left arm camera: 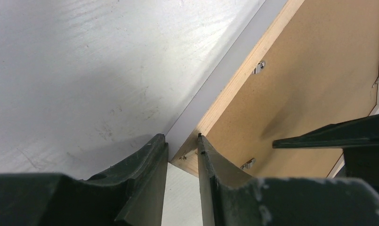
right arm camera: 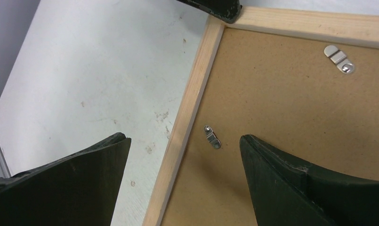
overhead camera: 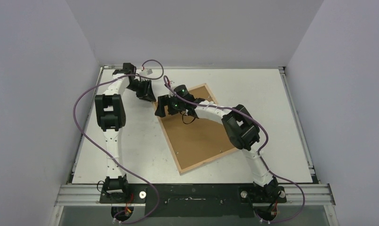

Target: Put the photo into the frame

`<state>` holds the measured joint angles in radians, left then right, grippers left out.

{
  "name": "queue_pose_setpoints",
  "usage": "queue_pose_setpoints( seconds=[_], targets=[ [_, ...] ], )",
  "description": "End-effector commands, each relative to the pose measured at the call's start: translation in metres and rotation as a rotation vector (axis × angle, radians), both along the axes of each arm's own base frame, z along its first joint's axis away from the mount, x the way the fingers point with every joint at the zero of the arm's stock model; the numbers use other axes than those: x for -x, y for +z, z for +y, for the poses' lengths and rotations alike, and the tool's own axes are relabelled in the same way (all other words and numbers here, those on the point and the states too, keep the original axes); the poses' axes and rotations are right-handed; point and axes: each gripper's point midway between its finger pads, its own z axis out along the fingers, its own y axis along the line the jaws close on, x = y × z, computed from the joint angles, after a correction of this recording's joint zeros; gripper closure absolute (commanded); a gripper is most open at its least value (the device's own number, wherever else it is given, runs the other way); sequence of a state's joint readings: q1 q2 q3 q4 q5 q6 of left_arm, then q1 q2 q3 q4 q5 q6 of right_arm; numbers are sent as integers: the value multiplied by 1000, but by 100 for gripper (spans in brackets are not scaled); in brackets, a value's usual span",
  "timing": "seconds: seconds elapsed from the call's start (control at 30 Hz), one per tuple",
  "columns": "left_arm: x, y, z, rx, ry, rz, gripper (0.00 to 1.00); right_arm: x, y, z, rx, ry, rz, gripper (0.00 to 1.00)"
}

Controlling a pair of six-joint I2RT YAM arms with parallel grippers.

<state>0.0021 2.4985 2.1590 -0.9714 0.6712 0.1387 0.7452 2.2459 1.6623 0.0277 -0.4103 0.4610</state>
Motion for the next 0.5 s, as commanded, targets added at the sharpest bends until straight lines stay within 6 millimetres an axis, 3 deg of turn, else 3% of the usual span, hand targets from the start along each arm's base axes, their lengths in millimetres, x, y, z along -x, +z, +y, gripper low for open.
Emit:
queue_pose_setpoints(
  seconds=[0.0,0.47],
  targets=[
    [12,1,-8,-23,-32,4,74,1,10,18,-34,48,-41,10],
    [17,-1,-5,-42,-30,16,76,12,-1,25,-38,64,-18,10]
  ],
)
